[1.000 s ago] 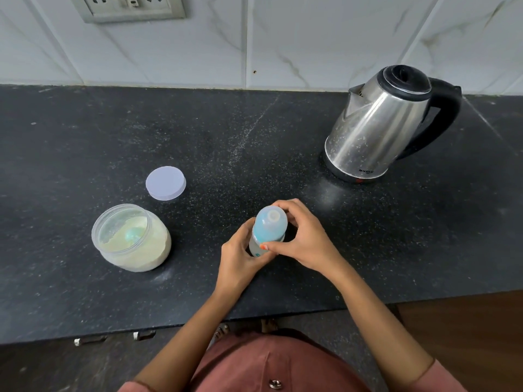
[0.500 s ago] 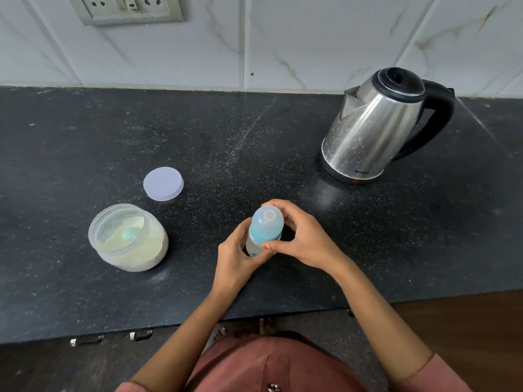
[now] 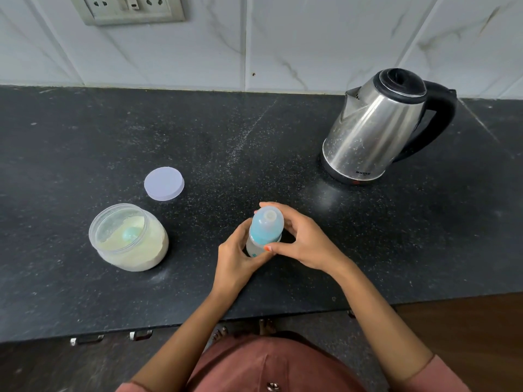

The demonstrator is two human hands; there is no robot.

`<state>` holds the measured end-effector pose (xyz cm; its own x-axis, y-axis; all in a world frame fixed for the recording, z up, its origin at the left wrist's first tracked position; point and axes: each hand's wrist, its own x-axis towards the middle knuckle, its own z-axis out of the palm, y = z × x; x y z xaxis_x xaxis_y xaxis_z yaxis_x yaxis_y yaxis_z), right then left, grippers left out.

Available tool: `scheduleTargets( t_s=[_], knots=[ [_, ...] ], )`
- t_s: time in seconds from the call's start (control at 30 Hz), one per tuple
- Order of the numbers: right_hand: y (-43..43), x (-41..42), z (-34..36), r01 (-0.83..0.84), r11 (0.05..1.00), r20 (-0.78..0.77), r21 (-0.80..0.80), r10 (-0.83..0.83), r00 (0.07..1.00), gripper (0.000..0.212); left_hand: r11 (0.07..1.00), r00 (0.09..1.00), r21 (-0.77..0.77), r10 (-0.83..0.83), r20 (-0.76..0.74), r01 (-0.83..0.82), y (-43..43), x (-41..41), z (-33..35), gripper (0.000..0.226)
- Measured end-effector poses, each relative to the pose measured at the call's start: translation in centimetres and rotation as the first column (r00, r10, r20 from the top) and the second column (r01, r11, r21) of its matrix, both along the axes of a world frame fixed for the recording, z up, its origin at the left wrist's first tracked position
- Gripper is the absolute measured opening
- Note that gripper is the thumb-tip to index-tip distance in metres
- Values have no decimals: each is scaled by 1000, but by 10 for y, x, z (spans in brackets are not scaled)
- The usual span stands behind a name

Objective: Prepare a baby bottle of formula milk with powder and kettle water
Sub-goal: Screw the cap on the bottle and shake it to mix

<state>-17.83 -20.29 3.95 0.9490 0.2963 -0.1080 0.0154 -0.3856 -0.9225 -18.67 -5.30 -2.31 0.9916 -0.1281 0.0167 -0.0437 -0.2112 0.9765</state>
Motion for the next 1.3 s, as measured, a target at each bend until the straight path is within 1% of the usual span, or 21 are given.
scheduleTargets(
  t_s=[0.17, 0.27, 0.37, 0.43, 0.5, 0.6, 0.67, 0.77, 0.93, 1.07, 1.23, 1.3],
  knots=[
    [7, -1, -5, 150, 988, 84, -29, -147, 986, 58, 1000, 1000, 24, 5, 11, -6, 0, 0, -1, 65],
    [13, -5, -7, 216, 975, 110, -50, -210, 972, 56, 999, 1000, 49, 4, 17, -5, 0, -1, -1, 65],
    [20, -9, -10, 305, 952, 123, -36, -299, 946, 57, 998, 999, 61, 10, 31, -12, 0, -1, 0, 63],
    [22, -10, -12, 331, 943, 133, -30, -324, 937, 58, 998, 999, 67, 10, 36, -12, 0, -1, 1, 62],
    [19, -8, -11, 284, 958, 120, -36, -278, 953, 60, 998, 999, 70, 7, 32, -9, 1, 0, 1, 62],
    [8, 0, -8, 116, 993, 58, -35, -114, 992, 60, 998, 1000, 63, -6, 11, 5, 2, 1, 1, 64],
    [2, 5, -6, 18, 1000, -6, -7, -18, 1000, 62, 999, 1000, 53, -9, -1, 9, 2, 1, 0, 63],
    [-3, 9, -6, -36, 999, -56, 28, 38, 998, 65, 998, 1000, 57, -6, 0, 6, 1, 1, 0, 66],
    [1, 4, -11, 90, 995, -11, 35, -89, 996, 64, 995, 1000, 97, 14, 24, -16, -1, -1, 1, 64],
    [8, -3, -12, 183, 983, 64, 10, -183, 981, 60, 991, 997, 125, 36, 62, -43, -3, -4, 2, 63],
    [26, -17, -14, 357, 931, 157, 72, -364, 918, 56, 989, 994, 125, 61, 92, -73, -4, -6, 2, 63],
    [31, -20, -15, 398, 912, 195, 95, -409, 891, 55, 990, 994, 122, 59, 96, -71, -4, -7, 2, 65]
  ],
)
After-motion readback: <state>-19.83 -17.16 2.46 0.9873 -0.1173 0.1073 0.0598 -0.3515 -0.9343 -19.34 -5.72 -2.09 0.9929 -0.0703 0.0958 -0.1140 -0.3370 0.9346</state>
